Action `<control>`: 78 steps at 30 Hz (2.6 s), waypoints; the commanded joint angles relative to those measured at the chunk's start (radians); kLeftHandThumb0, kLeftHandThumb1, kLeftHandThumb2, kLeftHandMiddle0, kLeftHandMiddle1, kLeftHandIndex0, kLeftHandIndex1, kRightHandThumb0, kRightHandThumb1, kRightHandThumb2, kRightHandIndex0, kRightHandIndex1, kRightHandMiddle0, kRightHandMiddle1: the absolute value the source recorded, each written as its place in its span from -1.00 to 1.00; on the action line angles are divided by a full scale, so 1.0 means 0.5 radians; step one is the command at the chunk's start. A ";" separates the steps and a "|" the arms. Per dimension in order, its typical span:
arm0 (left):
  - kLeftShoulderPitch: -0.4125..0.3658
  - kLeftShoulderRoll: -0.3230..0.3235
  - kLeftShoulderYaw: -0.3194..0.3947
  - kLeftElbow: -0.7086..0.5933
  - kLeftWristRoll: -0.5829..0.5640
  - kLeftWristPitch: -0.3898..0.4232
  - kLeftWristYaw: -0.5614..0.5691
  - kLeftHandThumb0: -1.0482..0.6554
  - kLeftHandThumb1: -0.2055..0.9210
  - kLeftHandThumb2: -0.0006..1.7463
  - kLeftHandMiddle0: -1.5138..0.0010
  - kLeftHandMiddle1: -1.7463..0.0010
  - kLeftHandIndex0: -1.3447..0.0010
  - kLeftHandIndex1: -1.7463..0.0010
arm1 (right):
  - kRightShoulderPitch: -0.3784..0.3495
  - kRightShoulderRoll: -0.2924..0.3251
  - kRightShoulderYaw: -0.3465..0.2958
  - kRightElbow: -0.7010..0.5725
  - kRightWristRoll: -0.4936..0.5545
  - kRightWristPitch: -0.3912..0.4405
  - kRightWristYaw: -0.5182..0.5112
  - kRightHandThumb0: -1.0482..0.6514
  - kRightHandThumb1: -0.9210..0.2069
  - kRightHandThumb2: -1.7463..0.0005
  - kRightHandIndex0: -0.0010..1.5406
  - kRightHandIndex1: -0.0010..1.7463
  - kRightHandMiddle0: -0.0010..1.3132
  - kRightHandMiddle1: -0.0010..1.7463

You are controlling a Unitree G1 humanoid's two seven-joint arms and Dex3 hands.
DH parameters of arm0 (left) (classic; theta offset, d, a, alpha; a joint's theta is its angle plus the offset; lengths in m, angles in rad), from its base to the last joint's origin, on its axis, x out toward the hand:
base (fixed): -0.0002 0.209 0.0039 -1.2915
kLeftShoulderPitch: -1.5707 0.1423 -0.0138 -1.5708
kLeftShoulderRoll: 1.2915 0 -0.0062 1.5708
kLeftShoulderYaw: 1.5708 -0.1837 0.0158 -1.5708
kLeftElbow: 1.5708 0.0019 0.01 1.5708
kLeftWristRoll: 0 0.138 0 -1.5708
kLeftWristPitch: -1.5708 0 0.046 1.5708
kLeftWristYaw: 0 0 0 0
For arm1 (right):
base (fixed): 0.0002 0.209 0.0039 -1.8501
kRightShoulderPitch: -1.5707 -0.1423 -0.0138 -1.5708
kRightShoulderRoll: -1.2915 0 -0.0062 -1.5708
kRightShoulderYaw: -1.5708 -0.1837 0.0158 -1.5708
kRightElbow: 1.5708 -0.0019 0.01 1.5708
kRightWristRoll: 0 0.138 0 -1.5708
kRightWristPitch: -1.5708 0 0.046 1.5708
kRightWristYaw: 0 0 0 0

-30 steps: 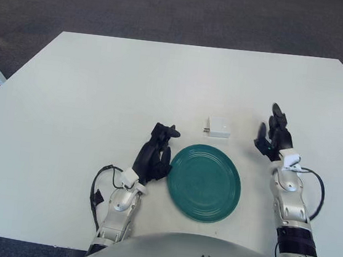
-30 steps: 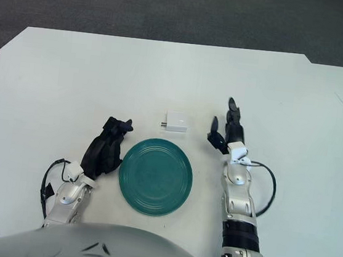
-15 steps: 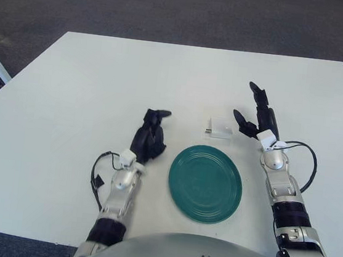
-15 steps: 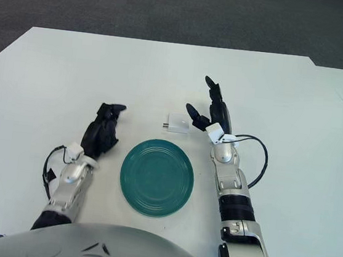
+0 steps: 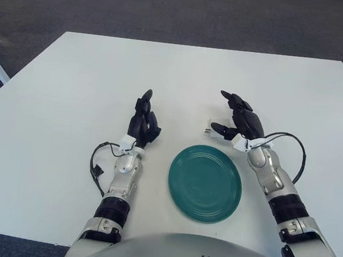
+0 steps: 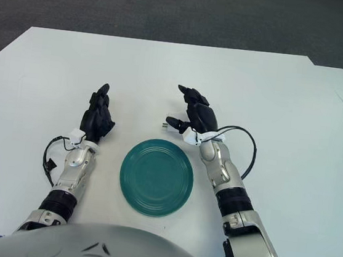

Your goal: Put the charger into the plate.

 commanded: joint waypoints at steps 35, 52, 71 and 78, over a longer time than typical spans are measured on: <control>0.141 -0.030 0.044 0.258 -0.067 -0.074 -0.214 -0.92 1.00 0.18 1.00 1.00 1.00 0.85 | -0.307 -0.183 0.328 0.807 -0.111 -0.070 -0.029 -0.90 -1.00 0.19 -0.88 -1.00 -1.00 -0.72; 0.201 -0.084 0.044 0.175 -0.100 -0.082 -0.229 -0.87 1.00 0.17 1.00 1.00 1.00 0.82 | -0.336 -0.423 0.526 0.960 -0.175 -0.237 0.044 -0.93 -1.00 0.04 -0.81 -0.98 -1.00 -0.54; 0.228 -0.116 0.028 0.098 -0.122 -0.021 -0.197 -0.90 1.00 0.17 1.00 1.00 1.00 0.83 | -0.307 -0.596 0.501 0.963 -0.131 -0.272 0.174 -0.74 -1.00 0.36 -0.41 -0.58 -0.99 0.16; 0.231 -0.123 0.018 0.051 -0.156 0.050 -0.166 -0.91 1.00 0.16 1.00 1.00 1.00 0.81 | -0.336 -0.586 0.493 1.027 -0.102 -0.276 0.186 -0.74 -1.00 0.35 -0.54 0.09 -0.95 0.63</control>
